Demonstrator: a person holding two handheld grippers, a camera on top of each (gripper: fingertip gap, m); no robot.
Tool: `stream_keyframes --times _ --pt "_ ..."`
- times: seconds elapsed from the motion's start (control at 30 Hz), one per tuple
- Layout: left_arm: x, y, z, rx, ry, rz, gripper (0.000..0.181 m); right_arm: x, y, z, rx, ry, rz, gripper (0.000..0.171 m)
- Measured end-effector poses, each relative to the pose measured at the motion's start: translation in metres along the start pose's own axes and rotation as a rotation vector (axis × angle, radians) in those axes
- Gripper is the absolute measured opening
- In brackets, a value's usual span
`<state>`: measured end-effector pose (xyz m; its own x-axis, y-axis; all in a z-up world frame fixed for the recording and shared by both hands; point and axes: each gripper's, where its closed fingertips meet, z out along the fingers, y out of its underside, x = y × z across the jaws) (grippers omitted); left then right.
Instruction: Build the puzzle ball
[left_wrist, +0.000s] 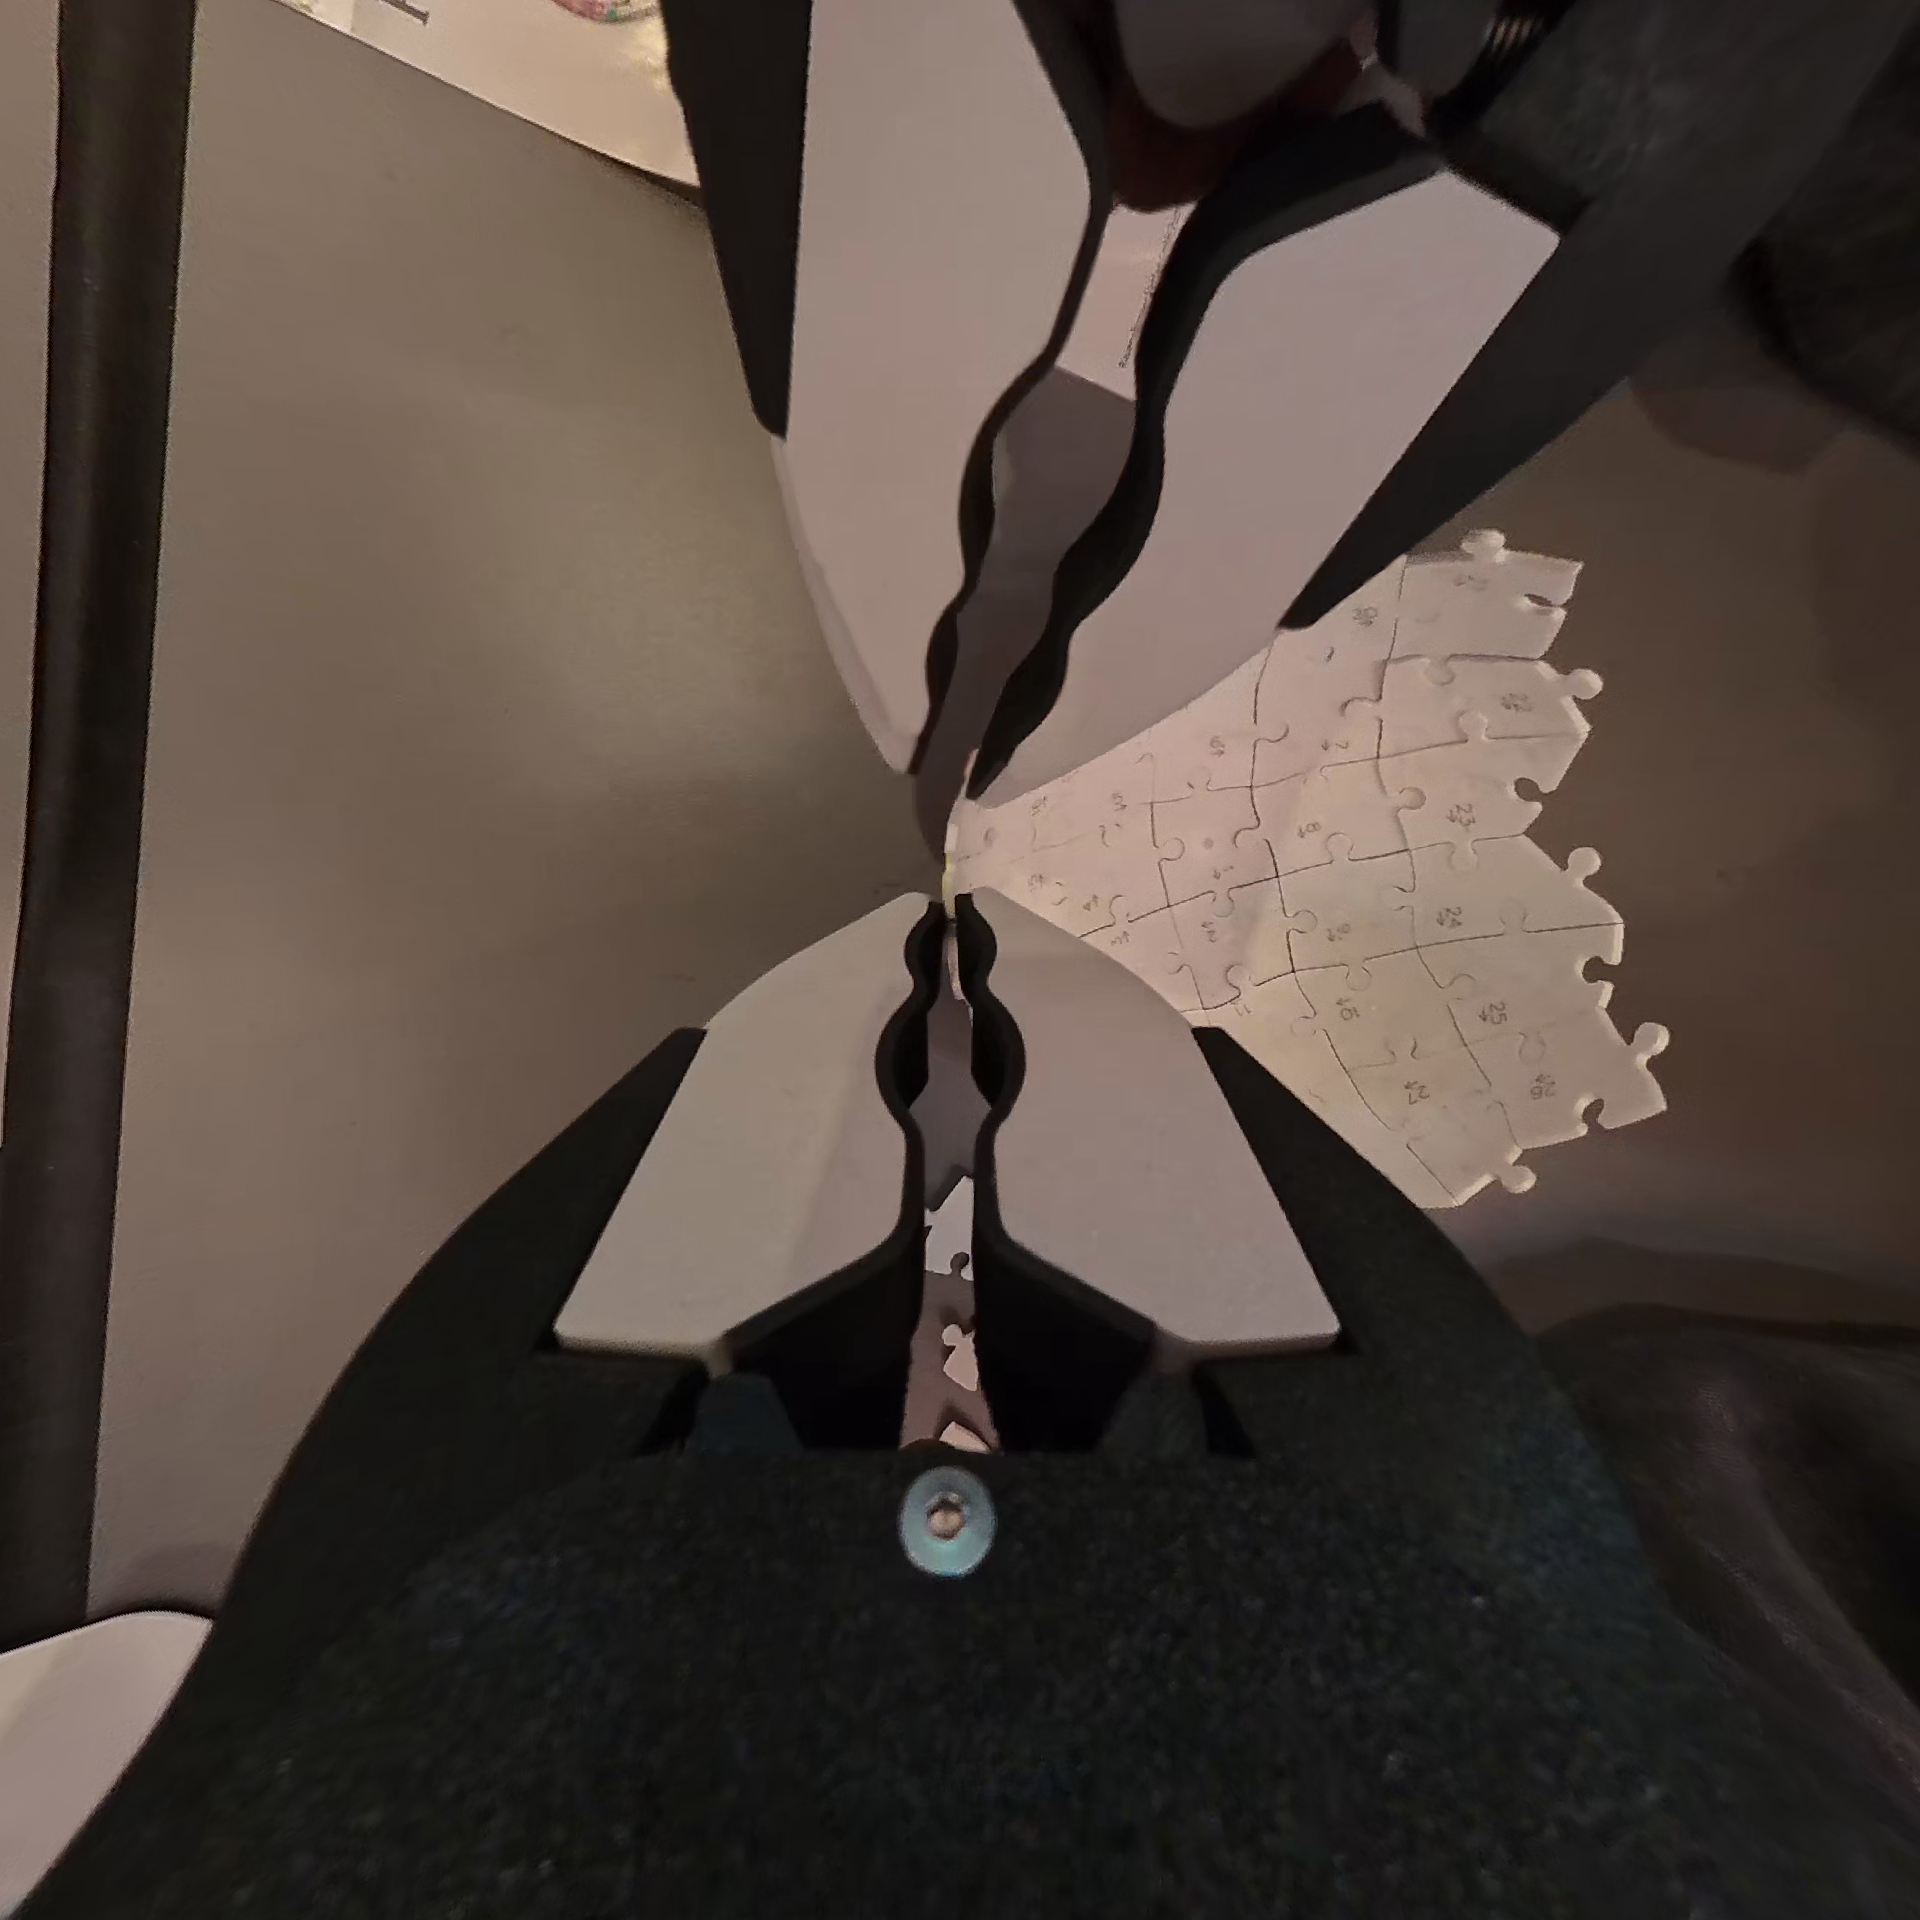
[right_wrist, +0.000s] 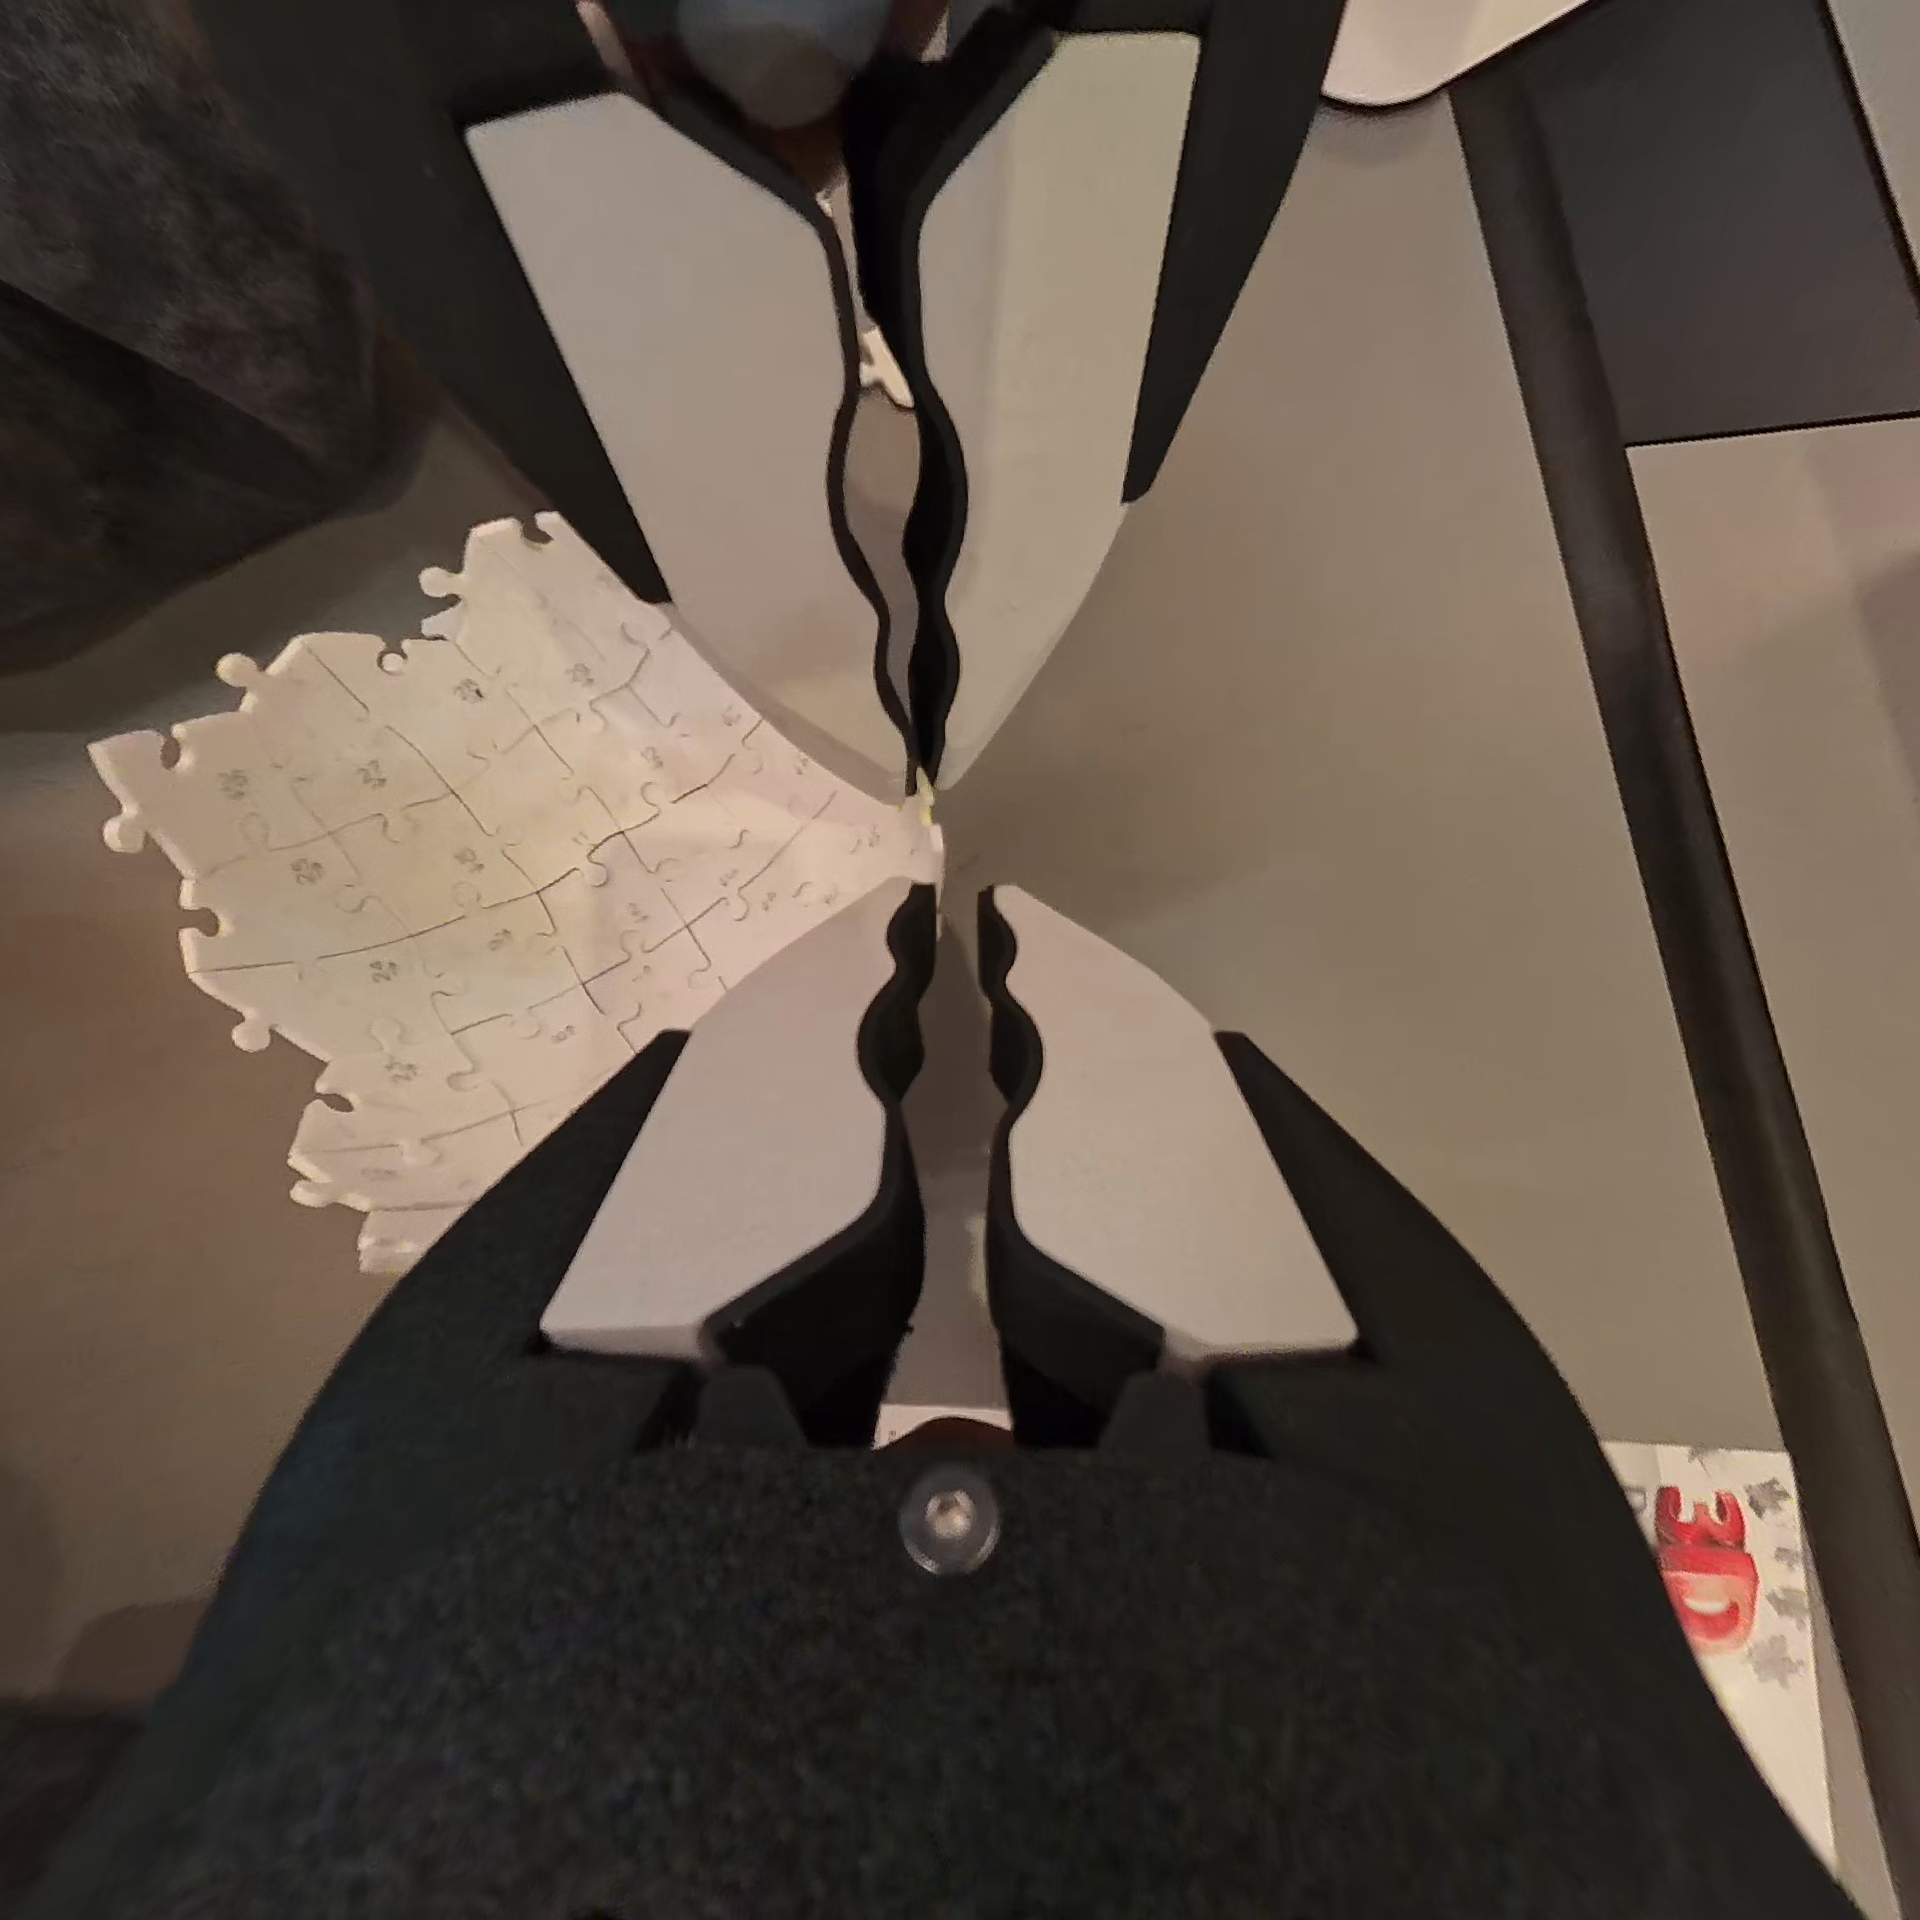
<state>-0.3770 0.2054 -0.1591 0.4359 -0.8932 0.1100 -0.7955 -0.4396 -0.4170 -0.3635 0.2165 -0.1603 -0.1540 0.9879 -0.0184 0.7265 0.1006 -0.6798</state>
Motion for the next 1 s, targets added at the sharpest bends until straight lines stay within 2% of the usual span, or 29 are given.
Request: stream_keyframes --times 0.13,0.6,0.67,0.73,0.87,1.0 --pt "-0.0006 0.0006 0.0000 -0.002 -0.001 -0.004 0.002 -0.0022 -0.0007 0.0022 0.008 -0.030 0.006 0.001" --pt "-0.0002 0.0003 -0.0002 0.003 0.005 -0.012 0.002 -0.0032 -0.0020 0.0012 -0.003 0.023 -0.074 0.000" --pt "-0.0003 0.0001 -0.0003 0.002 -0.002 -0.003 0.002 -0.0067 -0.0018 0.0015 0.000 -0.006 -0.068 0.011" --pt "0.0001 -0.0003 0.0001 0.002 0.000 -0.001 0.002 -0.0070 -0.0009 0.0023 -0.001 -0.026 -0.049 0.014" --pt "0.0007 -0.0009 0.0001 0.003 -0.001 0.005 0.002 -0.0023 -0.0003 0.0023 0.008 -0.022 -0.041 0.002" --pt "0.0006 -0.0015 0.0003 0.005 -0.002 0.006 0.002 -0.0018 0.0001 0.0018 -0.001 -0.019 -0.042 0.000"
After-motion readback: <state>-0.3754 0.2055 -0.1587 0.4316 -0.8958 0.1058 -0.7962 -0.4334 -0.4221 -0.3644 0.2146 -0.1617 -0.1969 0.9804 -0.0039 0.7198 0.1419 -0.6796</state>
